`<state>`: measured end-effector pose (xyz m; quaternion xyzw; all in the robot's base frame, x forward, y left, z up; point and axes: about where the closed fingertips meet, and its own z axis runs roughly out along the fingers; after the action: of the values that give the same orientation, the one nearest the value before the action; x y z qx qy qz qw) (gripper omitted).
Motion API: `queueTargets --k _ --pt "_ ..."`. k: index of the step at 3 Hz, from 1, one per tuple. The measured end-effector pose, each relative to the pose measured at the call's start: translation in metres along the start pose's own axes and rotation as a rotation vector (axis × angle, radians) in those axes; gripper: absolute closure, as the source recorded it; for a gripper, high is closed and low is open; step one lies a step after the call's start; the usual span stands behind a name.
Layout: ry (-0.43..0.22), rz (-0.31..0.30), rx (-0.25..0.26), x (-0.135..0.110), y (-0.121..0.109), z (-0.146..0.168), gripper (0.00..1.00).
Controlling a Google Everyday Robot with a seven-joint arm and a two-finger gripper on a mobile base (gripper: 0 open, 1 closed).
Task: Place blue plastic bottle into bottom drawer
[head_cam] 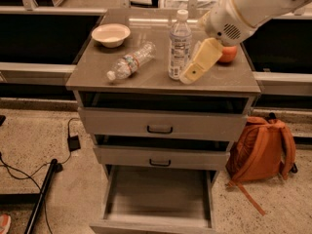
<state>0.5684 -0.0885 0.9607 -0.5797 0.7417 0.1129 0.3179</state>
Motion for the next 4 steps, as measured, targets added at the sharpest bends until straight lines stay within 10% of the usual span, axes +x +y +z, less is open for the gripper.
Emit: queueTargets --k 3,4 --pt "-0.126 0.170 0.261 0.004 -0.049 0.013 0.00" --pt "-0.192 0.213 0.255 -0.003 -0.074 0.037 0.00"
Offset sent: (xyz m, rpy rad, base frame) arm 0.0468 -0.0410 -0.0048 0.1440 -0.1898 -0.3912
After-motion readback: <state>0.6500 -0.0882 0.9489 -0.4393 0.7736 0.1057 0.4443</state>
